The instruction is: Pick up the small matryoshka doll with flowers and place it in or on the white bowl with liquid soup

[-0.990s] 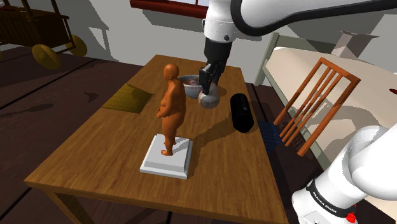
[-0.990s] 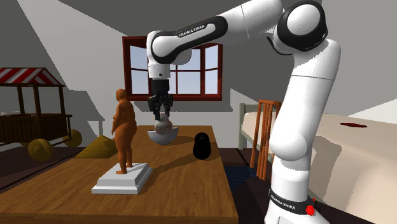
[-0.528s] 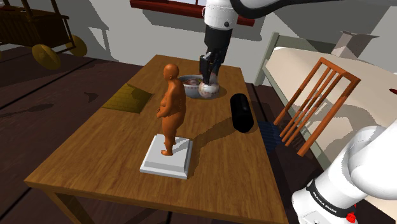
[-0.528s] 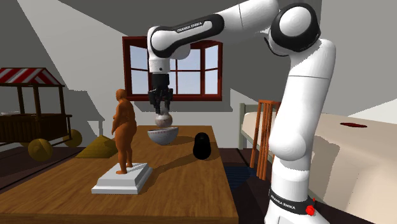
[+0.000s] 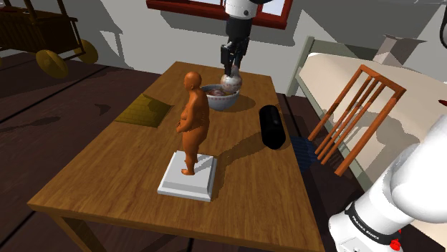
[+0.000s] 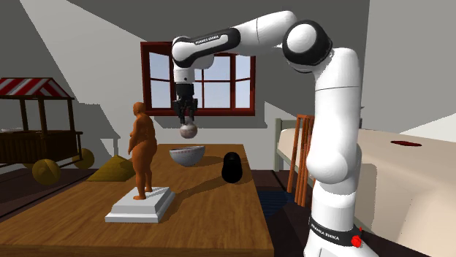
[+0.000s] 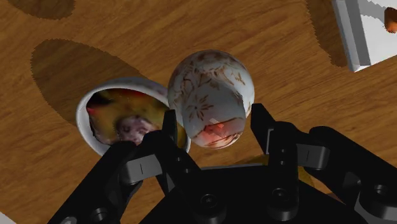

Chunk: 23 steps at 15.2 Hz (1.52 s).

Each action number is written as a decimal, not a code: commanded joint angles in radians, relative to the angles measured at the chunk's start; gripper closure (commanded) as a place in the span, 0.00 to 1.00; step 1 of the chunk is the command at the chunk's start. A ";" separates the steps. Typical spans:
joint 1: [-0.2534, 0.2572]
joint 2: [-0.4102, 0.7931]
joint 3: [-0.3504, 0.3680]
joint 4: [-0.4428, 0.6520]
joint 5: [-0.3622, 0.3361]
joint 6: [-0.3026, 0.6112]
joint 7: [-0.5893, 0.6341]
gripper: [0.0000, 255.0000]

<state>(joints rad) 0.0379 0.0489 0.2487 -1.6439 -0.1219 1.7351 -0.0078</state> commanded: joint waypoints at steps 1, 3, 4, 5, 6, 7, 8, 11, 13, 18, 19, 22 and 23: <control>-0.011 0.060 -0.011 0.075 -0.013 -0.013 -0.024 1.00; -0.021 0.126 -0.023 0.168 -0.025 -0.039 -0.051 1.00; -0.026 0.161 -0.028 0.219 -0.031 -0.055 -0.064 1.00; -0.030 0.198 -0.033 0.274 -0.036 -0.072 -0.077 1.00; -0.033 0.237 -0.038 0.332 -0.042 -0.091 -0.091 1.00; -0.035 0.278 -0.043 0.396 -0.048 -0.112 -0.104 1.00; -0.037 0.323 -0.048 0.466 -0.054 -0.136 -0.118 1.00; -0.032 0.492 -0.065 0.743 -0.075 -0.240 -0.164 1.00; -0.029 0.551 -0.072 0.830 -0.080 -0.266 -0.179 1.00; -0.048 0.492 -0.068 0.661 -0.072 -0.158 -0.166 1.00; -0.051 0.484 -0.067 0.634 -0.071 -0.139 -0.164 1.00; -0.058 0.465 -0.066 0.563 -0.069 -0.087 -0.159 1.00; -0.060 0.460 -0.066 0.541 -0.068 -0.071 -0.157 1.00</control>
<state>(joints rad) -0.0200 0.5136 0.1824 -1.0815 -0.1905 1.6472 -0.1662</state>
